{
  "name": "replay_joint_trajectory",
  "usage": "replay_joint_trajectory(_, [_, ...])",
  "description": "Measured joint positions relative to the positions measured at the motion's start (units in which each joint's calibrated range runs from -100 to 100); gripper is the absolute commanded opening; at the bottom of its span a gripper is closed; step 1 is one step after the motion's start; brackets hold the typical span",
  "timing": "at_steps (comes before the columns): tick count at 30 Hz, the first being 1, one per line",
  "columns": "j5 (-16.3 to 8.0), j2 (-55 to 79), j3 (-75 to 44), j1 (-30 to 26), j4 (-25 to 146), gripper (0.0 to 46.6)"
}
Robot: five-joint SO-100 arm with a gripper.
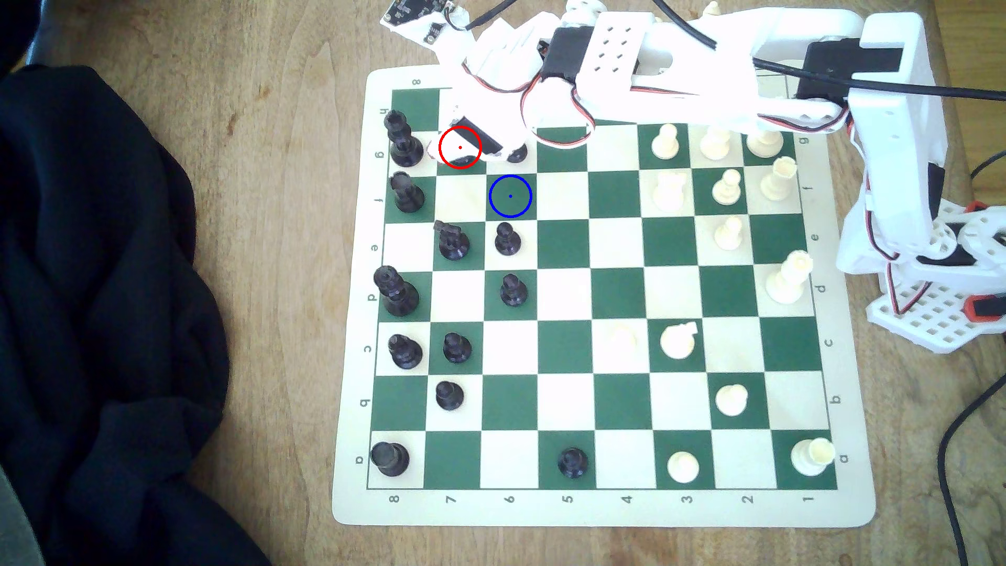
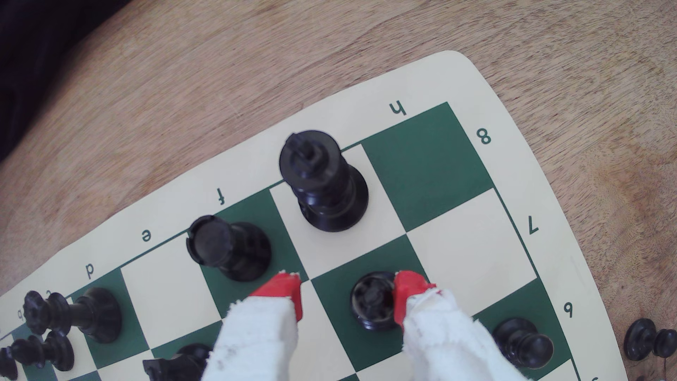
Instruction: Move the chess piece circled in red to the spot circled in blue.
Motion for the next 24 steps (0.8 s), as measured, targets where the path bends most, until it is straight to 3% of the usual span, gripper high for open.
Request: replay_joint_trajectory(24, [0.0, 1.17, -1.08, 0.88, -0.32, 12.3])
